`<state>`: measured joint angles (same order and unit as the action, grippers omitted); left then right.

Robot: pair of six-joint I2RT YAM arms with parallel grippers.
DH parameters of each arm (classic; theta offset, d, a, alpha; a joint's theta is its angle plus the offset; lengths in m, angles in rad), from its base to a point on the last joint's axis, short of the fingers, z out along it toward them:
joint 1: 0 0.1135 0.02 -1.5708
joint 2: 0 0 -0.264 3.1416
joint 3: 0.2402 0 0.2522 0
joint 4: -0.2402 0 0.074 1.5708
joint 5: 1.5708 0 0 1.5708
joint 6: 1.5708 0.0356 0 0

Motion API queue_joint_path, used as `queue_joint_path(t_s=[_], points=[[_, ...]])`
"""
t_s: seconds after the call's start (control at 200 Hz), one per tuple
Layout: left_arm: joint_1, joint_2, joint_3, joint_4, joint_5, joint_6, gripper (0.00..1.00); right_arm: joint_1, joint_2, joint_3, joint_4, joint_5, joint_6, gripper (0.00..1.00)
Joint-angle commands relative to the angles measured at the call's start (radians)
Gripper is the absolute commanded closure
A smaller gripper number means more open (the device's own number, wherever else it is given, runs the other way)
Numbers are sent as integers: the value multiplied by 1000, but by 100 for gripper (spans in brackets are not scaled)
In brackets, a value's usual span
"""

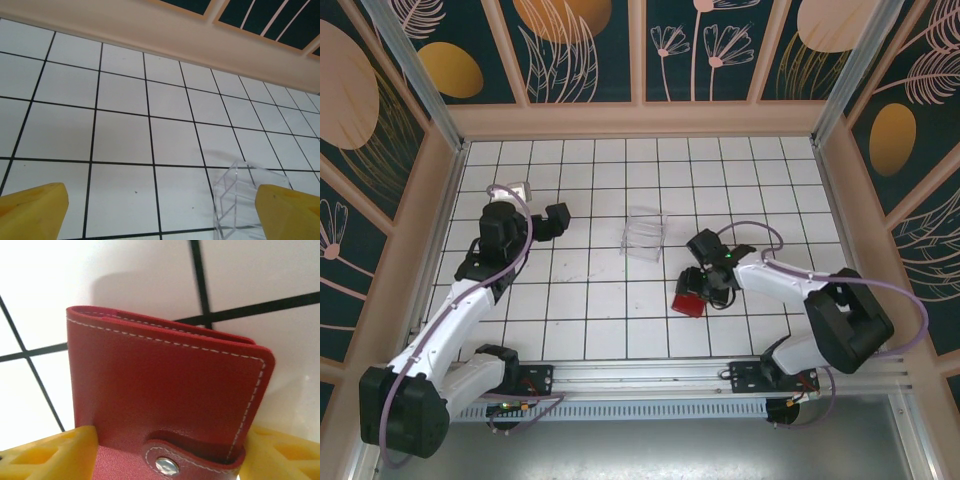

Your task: Take the credit cards out of the card holder

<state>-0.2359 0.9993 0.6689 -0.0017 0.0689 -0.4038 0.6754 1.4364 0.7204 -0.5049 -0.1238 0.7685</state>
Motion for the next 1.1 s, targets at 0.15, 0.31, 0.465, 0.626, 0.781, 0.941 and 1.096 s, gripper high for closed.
queue_joint_path(t_s=[0.15,0.31,0.465,0.626,0.781,0.941,1.096], points=[[-3,-17,14,-82,93,-66,5,139,169,185,4,16,74,35],[-3,-25,-9,-113,125,-82,6,224,284,311,2,-19,87,39],[-3,-36,-33,-142,148,-85,6,289,363,427,-13,-47,97,40],[-4,-34,-46,-170,175,-104,8,299,365,492,-21,-37,89,36],[-17,-13,-56,-183,223,-144,12,269,304,481,-42,0,-45,30],[-53,48,-57,-194,257,-191,20,242,212,395,25,-36,-315,30],[-179,144,-54,-148,262,-289,29,231,173,342,53,-40,-534,31]])
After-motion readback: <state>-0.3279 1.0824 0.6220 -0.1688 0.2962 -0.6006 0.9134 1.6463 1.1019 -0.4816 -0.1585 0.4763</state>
